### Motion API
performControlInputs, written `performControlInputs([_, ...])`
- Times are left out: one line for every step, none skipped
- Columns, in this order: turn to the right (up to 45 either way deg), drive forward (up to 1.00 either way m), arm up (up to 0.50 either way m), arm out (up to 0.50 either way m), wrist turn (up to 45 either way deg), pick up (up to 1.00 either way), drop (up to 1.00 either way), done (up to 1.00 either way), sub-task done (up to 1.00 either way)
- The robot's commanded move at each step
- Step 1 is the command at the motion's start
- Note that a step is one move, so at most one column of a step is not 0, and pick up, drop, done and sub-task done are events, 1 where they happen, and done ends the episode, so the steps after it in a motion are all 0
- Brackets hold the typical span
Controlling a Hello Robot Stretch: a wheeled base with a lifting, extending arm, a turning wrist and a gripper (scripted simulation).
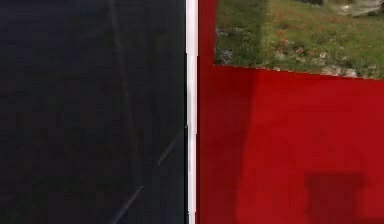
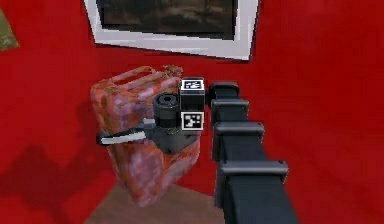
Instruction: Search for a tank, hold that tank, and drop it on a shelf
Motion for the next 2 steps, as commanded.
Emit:
performControlInputs([45.0,0.00,0.00,0.00,0.0,0.00,0.00,0.00,0.00])
performControlInputs([45.0,0.00,0.00,0.00,0.0,0.00,0.00,0.00,0.00])
